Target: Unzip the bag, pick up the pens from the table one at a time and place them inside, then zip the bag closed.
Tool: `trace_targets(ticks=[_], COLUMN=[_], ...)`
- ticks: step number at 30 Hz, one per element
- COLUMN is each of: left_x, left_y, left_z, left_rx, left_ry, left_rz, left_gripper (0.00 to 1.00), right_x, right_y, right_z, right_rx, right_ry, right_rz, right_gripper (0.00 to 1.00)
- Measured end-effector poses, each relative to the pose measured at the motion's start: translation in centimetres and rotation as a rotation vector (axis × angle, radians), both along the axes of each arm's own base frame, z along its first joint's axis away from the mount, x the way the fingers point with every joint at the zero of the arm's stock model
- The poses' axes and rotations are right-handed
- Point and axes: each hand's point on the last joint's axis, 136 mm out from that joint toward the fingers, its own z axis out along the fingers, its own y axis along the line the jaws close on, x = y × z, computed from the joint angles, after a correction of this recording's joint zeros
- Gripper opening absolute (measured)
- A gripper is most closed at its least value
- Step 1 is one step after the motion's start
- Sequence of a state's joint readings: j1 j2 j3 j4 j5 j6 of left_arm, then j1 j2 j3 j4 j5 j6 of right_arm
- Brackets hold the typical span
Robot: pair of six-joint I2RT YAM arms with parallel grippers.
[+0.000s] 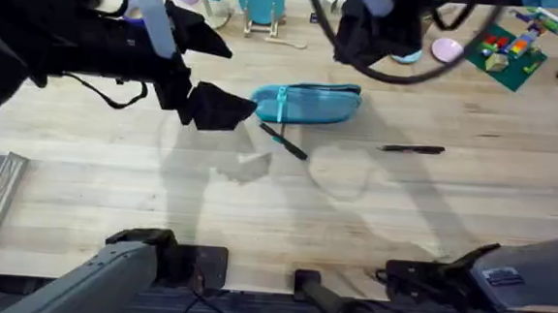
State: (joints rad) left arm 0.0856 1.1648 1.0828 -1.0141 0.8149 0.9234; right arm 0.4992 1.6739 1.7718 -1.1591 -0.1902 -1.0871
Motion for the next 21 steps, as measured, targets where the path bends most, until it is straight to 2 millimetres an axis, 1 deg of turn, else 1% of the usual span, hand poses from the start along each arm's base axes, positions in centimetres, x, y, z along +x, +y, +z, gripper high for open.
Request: trace_targets(ticks=[5, 7, 16, 21], left_x=[0.0, 0.0, 0.0, 0.0], left_y=[0.0, 0.0, 0.0, 0.0], left_z=[0.0, 0.0, 0.0, 0.0], left_rx=[0.0, 0.0, 0.0, 0.0], left_ry=[0.0, 0.0, 0.0, 0.0], left_rz=[0.0, 0.0, 0.0, 0.0], left_gripper=[0.993, 0.993, 0.993, 0.993], right_x=[0.9, 1.0, 1.2, 1.5], right_y=[0.7, 0.8, 1.0, 1.2], right_z=[-3.2, -4.0, -5.0, -7.3], right_rx=[-0.017, -0.025, -0.03, -0.059], right_ry=[0.097, 0.121, 0.156, 0.21], right_rz=[-0.043, -0.057, -0.079, -0.084], right_gripper=[0.029, 0.03, 0.03, 0.03])
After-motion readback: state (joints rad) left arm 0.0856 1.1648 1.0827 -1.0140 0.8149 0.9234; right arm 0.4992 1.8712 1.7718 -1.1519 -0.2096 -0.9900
